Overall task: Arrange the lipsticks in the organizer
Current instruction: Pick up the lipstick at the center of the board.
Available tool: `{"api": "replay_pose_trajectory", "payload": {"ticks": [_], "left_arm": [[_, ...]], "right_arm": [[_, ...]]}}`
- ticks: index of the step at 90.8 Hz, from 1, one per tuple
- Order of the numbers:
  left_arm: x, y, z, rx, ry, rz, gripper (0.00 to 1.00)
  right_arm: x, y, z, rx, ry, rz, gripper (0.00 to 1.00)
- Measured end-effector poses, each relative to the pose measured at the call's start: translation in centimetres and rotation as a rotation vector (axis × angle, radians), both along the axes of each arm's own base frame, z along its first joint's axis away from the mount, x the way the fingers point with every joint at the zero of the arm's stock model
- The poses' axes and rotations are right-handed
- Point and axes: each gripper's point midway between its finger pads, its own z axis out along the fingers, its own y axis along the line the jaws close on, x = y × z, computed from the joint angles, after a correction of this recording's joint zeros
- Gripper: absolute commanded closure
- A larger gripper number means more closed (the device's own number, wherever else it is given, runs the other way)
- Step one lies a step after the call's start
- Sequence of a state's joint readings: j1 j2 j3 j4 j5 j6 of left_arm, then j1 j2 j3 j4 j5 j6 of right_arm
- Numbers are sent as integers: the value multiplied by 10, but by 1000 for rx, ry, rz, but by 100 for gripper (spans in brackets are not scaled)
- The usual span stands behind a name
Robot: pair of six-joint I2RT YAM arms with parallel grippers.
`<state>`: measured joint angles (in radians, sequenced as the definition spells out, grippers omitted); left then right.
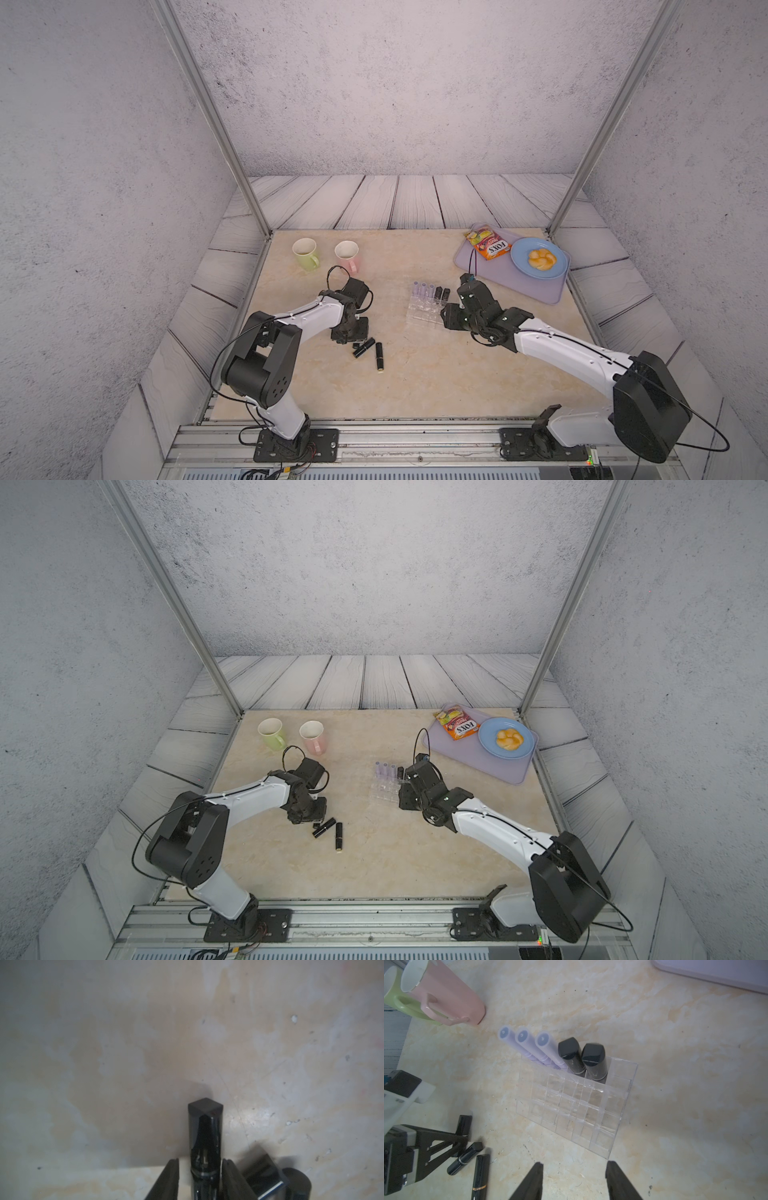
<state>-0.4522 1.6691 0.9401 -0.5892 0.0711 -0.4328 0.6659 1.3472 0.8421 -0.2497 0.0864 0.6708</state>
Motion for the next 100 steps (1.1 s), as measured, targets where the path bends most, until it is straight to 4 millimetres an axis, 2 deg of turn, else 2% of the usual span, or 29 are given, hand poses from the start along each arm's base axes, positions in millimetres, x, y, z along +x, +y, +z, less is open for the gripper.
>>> {"api": "replay_pose_trajectory", "payload": {"ticks": [11,41,71,85,93,100], "left_arm": [[-1,-4,-2,7,-1,-13,64],[2,-5,-2,21,-7,-20,79],[17,-14,14,3,-56,-48,86],[25,-20,35,-28,-108,-67,86],[30,-29,58,-93,-171,-87,86],[34,-42,87,-186,-261,-114,86]], "right_arm": [[0,0,0,3,2,0,48],[-1,1,0,8,5,-2,49],[-1,1,0,8,6,-1,49],[-2,5,3,28,5,16,50],[-3,14,10,71,-4,50,51],[-7,25,19,123,-10,91,50]]}}
